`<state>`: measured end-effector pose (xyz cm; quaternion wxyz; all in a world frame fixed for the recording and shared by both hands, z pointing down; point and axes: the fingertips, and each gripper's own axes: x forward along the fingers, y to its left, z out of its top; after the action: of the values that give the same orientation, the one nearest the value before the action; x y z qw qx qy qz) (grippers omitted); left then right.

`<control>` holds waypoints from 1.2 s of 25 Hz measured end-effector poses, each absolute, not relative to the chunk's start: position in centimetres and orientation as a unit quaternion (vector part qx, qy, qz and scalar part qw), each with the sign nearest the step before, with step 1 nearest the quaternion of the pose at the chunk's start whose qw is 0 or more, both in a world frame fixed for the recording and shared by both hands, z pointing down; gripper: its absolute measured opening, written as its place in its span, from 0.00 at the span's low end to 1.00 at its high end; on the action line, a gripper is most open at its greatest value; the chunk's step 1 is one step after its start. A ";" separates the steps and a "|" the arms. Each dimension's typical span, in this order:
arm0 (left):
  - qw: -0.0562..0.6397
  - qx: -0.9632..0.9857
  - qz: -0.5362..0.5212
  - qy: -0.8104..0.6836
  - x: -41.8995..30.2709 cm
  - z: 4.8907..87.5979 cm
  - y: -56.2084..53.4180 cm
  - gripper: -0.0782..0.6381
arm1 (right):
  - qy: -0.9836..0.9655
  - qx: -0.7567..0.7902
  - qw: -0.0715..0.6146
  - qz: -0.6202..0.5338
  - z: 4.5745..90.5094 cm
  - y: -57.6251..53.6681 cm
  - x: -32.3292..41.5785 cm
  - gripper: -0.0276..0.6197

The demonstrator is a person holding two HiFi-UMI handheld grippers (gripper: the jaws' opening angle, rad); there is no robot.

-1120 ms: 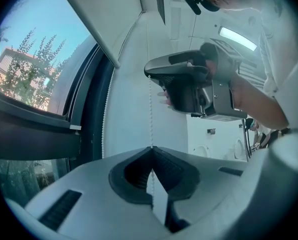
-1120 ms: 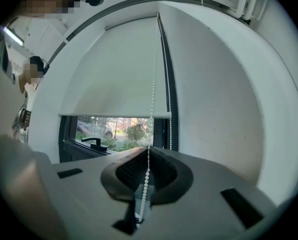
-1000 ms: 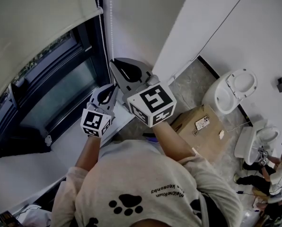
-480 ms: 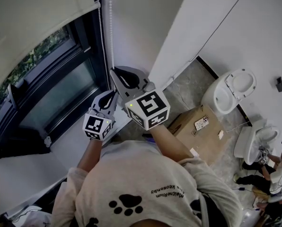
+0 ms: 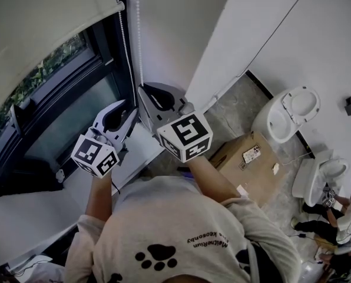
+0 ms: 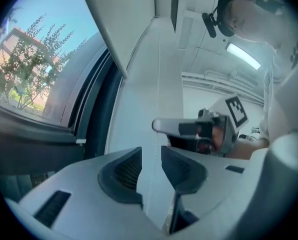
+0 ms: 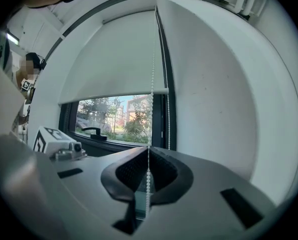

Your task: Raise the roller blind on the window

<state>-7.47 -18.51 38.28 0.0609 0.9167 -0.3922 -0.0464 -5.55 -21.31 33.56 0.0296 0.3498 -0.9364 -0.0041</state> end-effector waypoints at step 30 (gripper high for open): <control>-0.066 0.923 -0.051 -0.375 -5.5 21.8 -21.8 0.12 | -0.937 0.348 0.031 -0.016 33.8 -21.2 -6.6 0.06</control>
<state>-5.50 -21.81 21.81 -0.0659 0.9232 -0.3751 -0.0511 -6.58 -21.19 33.82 0.0310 0.3476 -0.9370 -0.0164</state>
